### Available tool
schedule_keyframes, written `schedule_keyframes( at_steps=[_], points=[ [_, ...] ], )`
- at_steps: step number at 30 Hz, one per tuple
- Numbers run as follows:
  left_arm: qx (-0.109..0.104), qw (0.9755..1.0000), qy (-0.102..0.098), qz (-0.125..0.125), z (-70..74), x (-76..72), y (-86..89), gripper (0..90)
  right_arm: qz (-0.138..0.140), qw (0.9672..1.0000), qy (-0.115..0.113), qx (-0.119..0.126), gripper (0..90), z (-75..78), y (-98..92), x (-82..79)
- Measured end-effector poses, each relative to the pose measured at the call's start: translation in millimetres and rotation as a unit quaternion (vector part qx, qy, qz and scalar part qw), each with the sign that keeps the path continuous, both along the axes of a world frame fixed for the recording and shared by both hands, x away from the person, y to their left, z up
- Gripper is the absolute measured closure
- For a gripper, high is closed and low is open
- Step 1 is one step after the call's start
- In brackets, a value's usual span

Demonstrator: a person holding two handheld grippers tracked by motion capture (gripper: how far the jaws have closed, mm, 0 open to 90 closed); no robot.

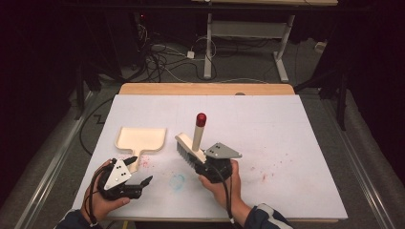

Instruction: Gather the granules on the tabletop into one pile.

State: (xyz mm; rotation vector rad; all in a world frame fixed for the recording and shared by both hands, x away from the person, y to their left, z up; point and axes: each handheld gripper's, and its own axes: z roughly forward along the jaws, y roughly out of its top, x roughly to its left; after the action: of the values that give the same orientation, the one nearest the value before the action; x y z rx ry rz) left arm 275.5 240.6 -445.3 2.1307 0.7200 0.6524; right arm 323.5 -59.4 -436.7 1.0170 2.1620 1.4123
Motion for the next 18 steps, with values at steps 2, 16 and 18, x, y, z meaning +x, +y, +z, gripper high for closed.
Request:
schedule_keyframes(
  at_steps=[2, 16, 18],
  points=[
    [-0.005, 1.0, 0.0, 0.002, 0.5, -0.2, 1.2, 19.4, 0.001, 1.0, 0.006, 0.001, 67.6, -8.8, 10.4, -1.4],
    [0.005, 0.9999, 0.009, -0.013, -3.4, 1.1, -3.2, 19.4, -0.058, 0.9982, 0.009, -0.017, 67.4, -25.1, 2.6, 12.9],
    [0.006, 0.9998, 0.011, -0.014, -3.6, 1.3, -4.2, 19.5, -0.071, 0.9973, 0.012, -0.016, 67.4, -24.5, -8.5, 14.0]
  ],
)
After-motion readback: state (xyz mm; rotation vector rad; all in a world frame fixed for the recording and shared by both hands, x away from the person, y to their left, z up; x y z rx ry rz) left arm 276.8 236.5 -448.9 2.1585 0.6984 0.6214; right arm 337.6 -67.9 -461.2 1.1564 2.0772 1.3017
